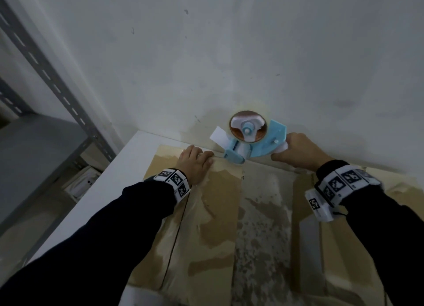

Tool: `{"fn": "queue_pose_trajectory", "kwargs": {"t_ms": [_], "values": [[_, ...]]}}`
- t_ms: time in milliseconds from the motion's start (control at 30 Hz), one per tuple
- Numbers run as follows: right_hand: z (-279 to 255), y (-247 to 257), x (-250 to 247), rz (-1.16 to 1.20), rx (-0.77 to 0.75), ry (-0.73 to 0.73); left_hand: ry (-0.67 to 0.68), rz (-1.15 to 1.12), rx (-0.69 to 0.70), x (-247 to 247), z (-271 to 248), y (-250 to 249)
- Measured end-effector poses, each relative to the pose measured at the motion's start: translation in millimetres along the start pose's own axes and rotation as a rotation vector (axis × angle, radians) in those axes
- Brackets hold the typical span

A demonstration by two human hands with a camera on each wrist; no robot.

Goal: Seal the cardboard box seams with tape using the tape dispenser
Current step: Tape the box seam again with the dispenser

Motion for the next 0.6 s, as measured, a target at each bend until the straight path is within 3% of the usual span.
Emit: {"fn": "queue_pose_trajectory", "kwargs": {"t_ms": [167, 400, 533, 600], "values": [[-23.2, -13.8, -23.9, -0.001, 0.003, 0.029, -0.003, 0.053, 0.007, 0.4, -0.2, -1.8], [-28.2, -26.2, -7.5, -0.088, 0.029, 0.037, -0.043, 0.049, 0.007, -3.4, -7.6, -4.0], [-33.6, -24.0, -4.0, -0.015, 0.145, -0.002, -0.026, 0.049, -0.017, -7.4, -7.3, -8.2], [-43.9, -28.0, 2.5, 0.131, 0.263, -0.006, -0.019, 0.046, -0.023, -9.2, -8.7, -9.2]]}}
Point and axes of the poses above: each hand's wrist, its own z-axis towards the middle knuckle, its own x-axis out of the palm, y = z × x, the point moved 7 cm from there along z, towards the middle knuckle, and after that the axes turned 11 degrees about z, right-handed, at the moved point
